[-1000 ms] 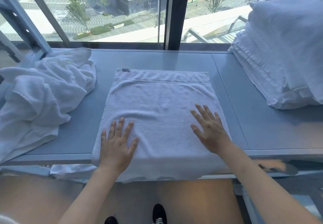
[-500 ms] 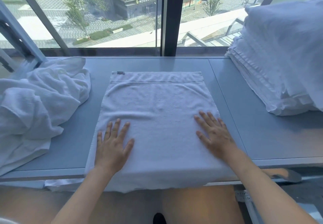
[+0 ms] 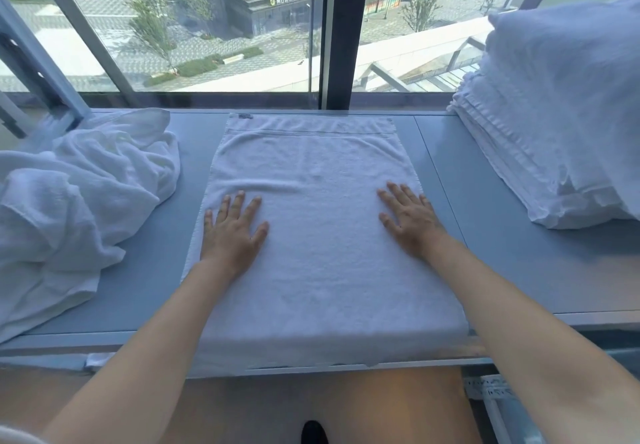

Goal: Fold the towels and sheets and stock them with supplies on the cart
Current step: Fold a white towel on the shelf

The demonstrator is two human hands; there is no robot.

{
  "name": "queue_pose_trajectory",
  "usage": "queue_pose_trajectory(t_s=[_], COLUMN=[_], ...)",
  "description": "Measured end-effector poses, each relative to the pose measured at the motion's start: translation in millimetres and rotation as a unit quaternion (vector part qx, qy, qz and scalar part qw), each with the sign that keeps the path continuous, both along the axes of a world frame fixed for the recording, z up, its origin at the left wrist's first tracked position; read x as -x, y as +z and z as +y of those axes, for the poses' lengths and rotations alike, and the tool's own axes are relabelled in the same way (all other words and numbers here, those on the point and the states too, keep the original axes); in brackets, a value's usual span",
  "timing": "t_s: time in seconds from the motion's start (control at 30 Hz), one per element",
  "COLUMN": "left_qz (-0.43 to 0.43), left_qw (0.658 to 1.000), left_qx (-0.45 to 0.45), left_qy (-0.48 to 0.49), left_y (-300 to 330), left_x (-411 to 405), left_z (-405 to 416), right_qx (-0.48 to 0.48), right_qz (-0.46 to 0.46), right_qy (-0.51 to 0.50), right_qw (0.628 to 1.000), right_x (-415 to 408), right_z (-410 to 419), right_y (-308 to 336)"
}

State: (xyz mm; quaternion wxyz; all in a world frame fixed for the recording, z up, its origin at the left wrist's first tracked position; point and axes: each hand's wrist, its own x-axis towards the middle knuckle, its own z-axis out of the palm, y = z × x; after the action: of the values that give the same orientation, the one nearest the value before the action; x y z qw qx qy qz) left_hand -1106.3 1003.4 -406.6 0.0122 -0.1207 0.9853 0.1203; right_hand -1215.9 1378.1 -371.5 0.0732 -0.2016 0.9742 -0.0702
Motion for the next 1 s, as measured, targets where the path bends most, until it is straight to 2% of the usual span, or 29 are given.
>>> queue_pose_trajectory(t_s=[0.07,0.2,0.33,0.43,0.57,0.67,0.8,1.0], left_qz=[0.002,0.004,-0.006,-0.006,0.051,0.033,0.02,0.011], left_qw=[1.0,1.0,1.0,1.0,0.995,0.99,0.988,0.989], left_qx=[0.002,0.001,0.004,0.009,0.0,0.002,0.035,0.052], left_qy=[-0.001,0.0,-0.004,-0.01,-0.086,-0.139,-0.147,-0.138], left_y=[-0.1,-0.9,3.2,12.7,19.9,12.0,-0.8,-1.3], left_x=[-1.4,-2.0,-1.8,-14.0,-64.2,-106.9,-137.4,-139.1], left_z=[-0.7,0.2,1.4,11.9,48.6,73.6,78.1,81.4], right_qx=[0.009,0.097,0.056,0.039,0.039,0.041,0.046,0.033], right_qz=[0.019,0.011,-0.017,-0.005,0.0,0.001,0.005,0.005], right_qy=[0.009,0.076,0.083,0.083,0.091,0.094,0.104,0.099], right_qw=[1.0,0.992,0.995,0.996,0.995,0.995,0.993,0.994], right_x=[-17.4,-80.6,-118.4,-122.4,-126.5,-133.7,-145.5,-154.7], right_z=[-11.7,-49.1,-65.1,-59.5,-53.9,-47.5,-38.3,-43.7], right_y=[7.1,10.2,-6.6,-12.5,-15.3,-18.1,-22.3,-15.3])
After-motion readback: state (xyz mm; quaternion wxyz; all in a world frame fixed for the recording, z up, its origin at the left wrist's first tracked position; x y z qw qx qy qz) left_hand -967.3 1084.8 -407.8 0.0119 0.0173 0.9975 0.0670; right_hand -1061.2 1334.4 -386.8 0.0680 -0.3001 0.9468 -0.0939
